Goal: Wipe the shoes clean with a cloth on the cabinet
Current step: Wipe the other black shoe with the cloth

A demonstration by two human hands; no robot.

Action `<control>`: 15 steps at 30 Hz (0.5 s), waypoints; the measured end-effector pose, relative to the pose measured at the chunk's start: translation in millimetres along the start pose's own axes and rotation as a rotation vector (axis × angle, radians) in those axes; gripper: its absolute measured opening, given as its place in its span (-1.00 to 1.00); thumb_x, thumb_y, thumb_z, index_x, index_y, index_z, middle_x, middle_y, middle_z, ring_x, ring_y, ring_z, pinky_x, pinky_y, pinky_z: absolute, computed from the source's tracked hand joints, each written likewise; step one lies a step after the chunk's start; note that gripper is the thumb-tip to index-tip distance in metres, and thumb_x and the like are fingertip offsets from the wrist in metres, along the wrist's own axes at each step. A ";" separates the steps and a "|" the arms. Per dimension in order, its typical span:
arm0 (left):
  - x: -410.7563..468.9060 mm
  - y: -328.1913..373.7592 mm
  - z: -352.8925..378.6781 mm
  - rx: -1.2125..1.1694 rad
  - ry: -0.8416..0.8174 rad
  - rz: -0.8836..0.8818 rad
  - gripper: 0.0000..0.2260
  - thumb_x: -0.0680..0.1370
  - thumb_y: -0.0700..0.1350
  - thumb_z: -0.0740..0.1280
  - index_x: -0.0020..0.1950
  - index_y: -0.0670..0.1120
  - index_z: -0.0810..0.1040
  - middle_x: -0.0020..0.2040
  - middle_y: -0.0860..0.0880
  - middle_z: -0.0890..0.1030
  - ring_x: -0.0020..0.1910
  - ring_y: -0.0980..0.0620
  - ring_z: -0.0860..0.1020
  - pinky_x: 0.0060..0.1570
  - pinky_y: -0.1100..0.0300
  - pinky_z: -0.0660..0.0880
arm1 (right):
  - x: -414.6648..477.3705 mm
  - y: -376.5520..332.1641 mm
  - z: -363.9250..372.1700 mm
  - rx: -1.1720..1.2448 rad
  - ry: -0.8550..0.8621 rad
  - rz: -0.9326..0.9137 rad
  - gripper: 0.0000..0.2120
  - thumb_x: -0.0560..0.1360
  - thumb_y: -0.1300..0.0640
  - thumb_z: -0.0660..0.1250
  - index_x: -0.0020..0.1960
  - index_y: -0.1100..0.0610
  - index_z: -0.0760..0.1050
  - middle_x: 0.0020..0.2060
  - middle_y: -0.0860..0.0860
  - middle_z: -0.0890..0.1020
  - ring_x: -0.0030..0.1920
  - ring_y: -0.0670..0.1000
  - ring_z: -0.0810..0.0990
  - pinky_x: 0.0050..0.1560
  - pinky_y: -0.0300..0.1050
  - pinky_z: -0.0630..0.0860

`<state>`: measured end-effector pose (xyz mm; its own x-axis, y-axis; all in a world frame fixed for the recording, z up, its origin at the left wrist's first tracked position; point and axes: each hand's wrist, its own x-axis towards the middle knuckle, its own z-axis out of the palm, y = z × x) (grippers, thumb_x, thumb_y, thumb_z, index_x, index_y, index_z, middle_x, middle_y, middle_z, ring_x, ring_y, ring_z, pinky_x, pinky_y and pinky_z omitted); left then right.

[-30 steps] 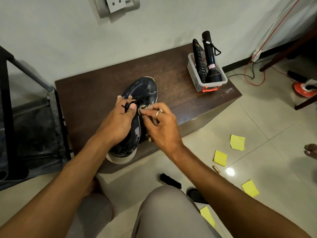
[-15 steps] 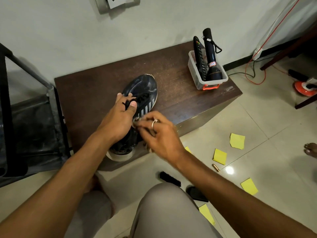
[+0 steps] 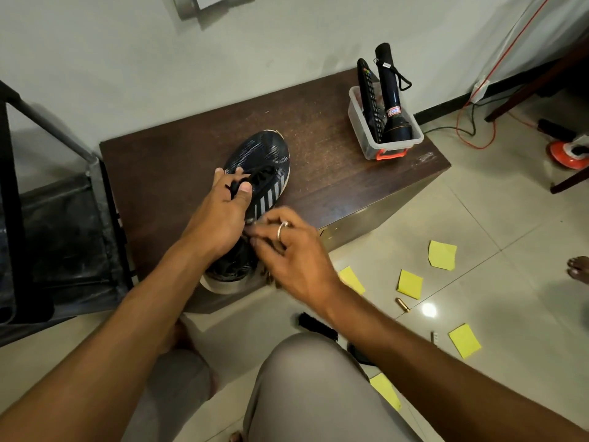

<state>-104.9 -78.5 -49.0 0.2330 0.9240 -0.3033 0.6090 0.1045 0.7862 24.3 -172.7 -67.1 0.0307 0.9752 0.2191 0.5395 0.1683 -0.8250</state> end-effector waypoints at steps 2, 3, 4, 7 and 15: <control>-0.5 0.8 1.0 0.010 0.010 -0.008 -0.58 0.73 0.12 0.06 0.59 0.11 0.27 0.68 0.05 -0.01 0.62 0.07 0.08 0.34 0.19 0.08 | -14.0 -1.8 -5.6 0.057 -0.055 0.002 -0.81 0.57 0.24 0.43 0.16 0.16 0.70 0.07 -0.01 0.60 0.05 -0.10 0.60 0.11 -0.18 0.56; -0.5 1.0 1.3 0.014 0.012 -0.013 -0.58 0.73 0.12 0.06 0.59 0.11 0.26 0.68 0.05 -0.02 0.62 0.05 0.09 0.36 0.17 0.09 | -8.3 1.9 -8.0 0.072 -0.043 0.026 -0.81 0.56 0.24 0.44 0.16 0.16 0.70 0.07 0.00 0.61 0.06 -0.10 0.61 0.12 -0.19 0.56; 0.0 1.6 1.9 0.016 0.012 -0.015 -0.58 0.73 0.13 0.06 0.60 0.11 0.26 0.68 0.05 -0.02 0.62 0.03 0.09 0.38 0.16 0.10 | 1.1 7.2 -9.3 0.075 -0.003 0.062 -0.81 0.56 0.24 0.45 0.16 0.16 0.71 0.07 0.00 0.61 0.06 -0.10 0.61 0.12 -0.20 0.56; -0.3 2.0 2.3 0.002 0.032 -0.030 -0.57 0.73 0.13 0.05 0.60 0.11 0.25 0.68 0.06 -0.01 0.62 0.03 0.09 0.36 0.17 0.09 | 18.5 12.0 -3.1 0.124 0.122 0.155 -0.81 0.55 0.25 0.46 0.15 0.16 0.71 0.05 -0.02 0.62 0.07 -0.15 0.62 0.14 -0.31 0.53; -0.4 4.8 5.1 -0.013 0.072 -0.033 -0.63 0.73 0.10 0.07 0.54 0.13 0.34 0.67 0.05 0.05 0.61 0.04 0.13 0.33 0.21 0.10 | -3.1 6.0 -6.4 0.141 0.061 0.142 -0.82 0.52 0.22 0.50 0.12 0.14 0.72 -0.04 -0.03 0.65 -0.01 -0.13 0.64 0.07 -0.28 0.55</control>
<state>-98.1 -80.3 -47.9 0.1574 0.9440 -0.2901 0.6053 0.1398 0.7836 32.8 -175.7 -69.5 0.1511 0.9809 0.1226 0.4033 0.0520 -0.9136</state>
